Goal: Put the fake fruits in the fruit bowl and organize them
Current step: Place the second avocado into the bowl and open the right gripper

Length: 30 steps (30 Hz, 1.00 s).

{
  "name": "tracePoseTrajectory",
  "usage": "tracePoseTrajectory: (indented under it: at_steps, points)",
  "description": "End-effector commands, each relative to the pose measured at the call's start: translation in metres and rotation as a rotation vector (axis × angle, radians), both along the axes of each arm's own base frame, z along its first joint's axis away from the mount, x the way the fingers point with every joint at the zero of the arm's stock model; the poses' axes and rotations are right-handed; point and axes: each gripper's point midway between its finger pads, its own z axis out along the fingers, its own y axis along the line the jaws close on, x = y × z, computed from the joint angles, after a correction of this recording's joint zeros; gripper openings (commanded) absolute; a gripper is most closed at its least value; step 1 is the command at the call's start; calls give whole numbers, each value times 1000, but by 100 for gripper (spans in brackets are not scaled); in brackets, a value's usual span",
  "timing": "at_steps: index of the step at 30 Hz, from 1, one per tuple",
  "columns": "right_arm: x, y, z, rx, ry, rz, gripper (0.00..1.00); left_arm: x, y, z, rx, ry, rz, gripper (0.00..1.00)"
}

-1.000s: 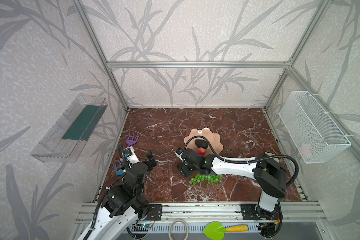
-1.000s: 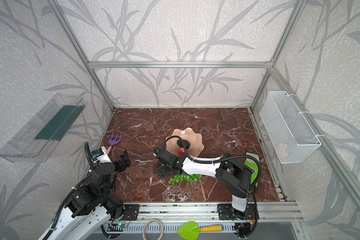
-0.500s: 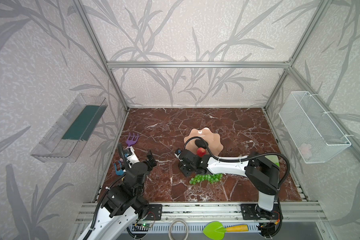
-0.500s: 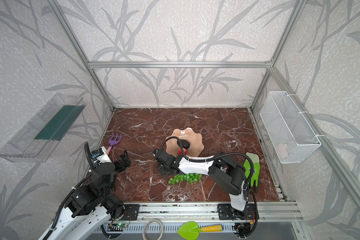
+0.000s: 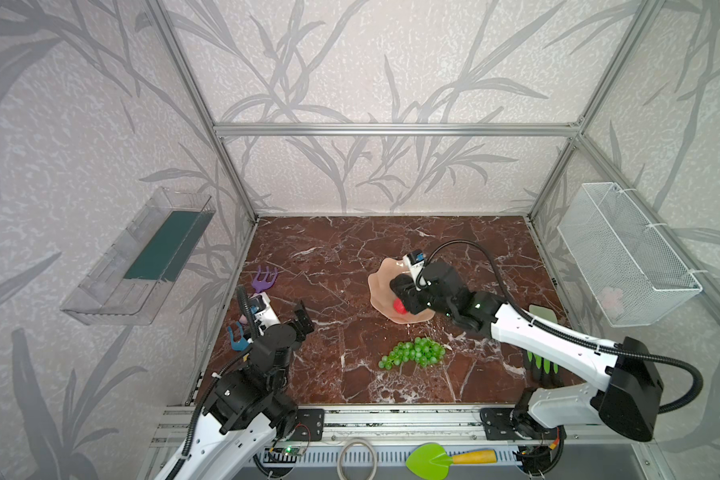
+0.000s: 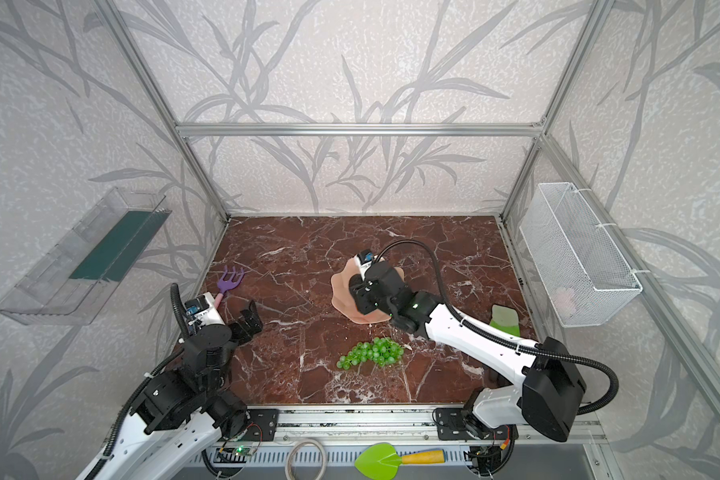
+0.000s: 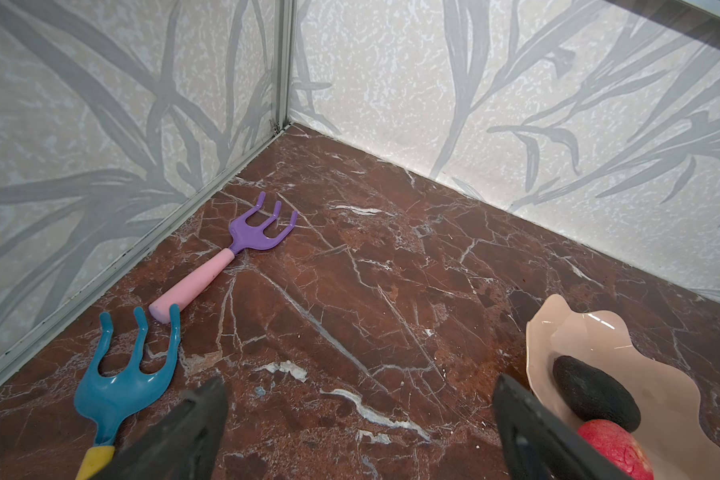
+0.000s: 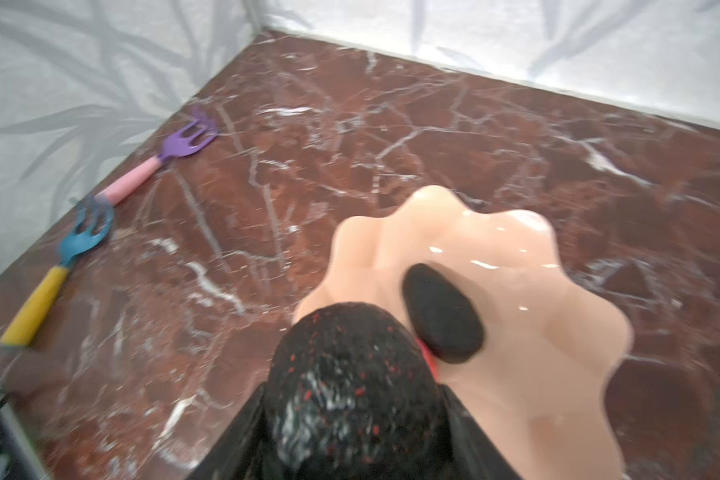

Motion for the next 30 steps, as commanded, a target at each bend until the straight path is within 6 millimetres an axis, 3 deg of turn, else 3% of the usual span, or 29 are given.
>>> tracePoseTrajectory:
  at_steps: [1, 3, 7, 19, 26, 30]
  points:
    - [14, -33, -23, -22, 53, -94, 44, 1, 2, 6, -8, -10, 13, 100]
    - [26, -47, -29, 2, 62, -139, 44, 1, 1, 5, -8, -6, 7, 100]
    - [40, -55, -44, 54, 102, -168, 44, 3, -3, 6, -11, -4, -11, 100]
    - [65, -48, -89, 60, 171, -203, 47, 10, -13, 11, -19, -6, -46, 100]
    - [68, -41, -100, 74, 195, -195, 59, 14, -24, 13, -41, -13, -95, 100]
    - [67, -41, -89, 92, 177, -189, 70, 18, -43, 18, -65, -37, -193, 100]
